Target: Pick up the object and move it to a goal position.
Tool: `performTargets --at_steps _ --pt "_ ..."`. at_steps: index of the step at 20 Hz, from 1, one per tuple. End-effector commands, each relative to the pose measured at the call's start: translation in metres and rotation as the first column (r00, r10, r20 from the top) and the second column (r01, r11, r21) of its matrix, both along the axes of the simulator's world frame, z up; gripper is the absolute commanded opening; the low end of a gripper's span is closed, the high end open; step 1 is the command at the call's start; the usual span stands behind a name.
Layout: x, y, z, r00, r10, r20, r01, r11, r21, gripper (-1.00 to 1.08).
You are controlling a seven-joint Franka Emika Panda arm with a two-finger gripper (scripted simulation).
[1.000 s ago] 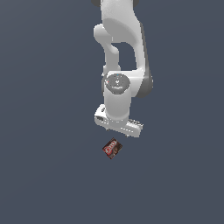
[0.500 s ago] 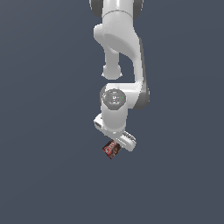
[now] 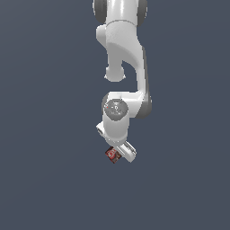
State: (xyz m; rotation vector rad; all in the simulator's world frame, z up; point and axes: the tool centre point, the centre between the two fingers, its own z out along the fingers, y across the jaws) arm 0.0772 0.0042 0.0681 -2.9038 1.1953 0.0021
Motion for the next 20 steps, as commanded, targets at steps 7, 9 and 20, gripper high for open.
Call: performTargets --at_steps 7,9,20 --pt "0.001 0.000 -0.005 1.000 -0.013 0.000 0.013 1.000 -0.001 1.00" --pt "0.001 -0.001 -0.012 1.000 -0.014 0.000 0.014 1.000 -0.001 1.00" --pt "0.001 -0.001 -0.053 1.000 -0.018 0.001 0.018 1.000 -0.002 1.00"
